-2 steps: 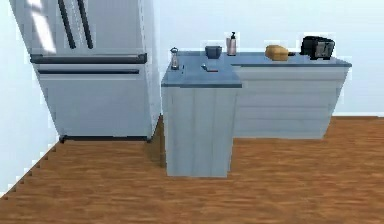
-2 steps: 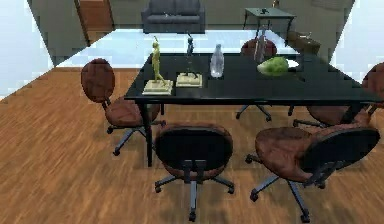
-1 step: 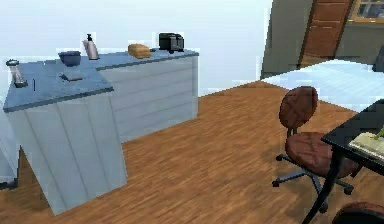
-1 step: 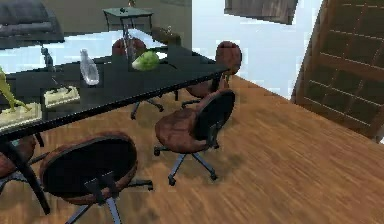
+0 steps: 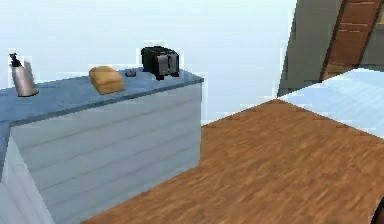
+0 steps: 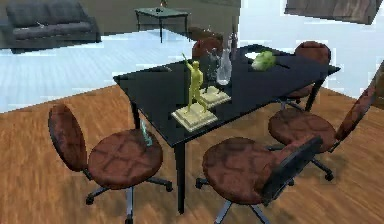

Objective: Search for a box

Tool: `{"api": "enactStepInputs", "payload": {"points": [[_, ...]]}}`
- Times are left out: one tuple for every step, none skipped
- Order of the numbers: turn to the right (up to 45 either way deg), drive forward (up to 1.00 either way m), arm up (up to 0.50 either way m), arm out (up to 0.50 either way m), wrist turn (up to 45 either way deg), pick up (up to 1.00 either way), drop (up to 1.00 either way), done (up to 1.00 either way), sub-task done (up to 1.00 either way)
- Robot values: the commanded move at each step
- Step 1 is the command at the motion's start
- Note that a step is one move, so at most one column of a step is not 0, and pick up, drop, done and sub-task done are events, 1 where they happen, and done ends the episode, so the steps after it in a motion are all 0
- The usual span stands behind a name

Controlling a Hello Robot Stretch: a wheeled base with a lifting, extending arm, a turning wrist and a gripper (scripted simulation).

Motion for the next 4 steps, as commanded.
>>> {"api": "enactStepInputs", "payload": {"points": [[6.0,0.0,0.0,0.0,0.0,0.0,0.0,0.0,0.0],[0.0,0.5,0.0,0.0,0.0,0.0,0.0,0.0,0.0],[27.0,0.0,0.0,0.0,0.0,0.0,0.0,0.0,0.0],[0.0,0.4,0.0,0.0,0.0,0.0,0.0,0.0,0.0]]}}
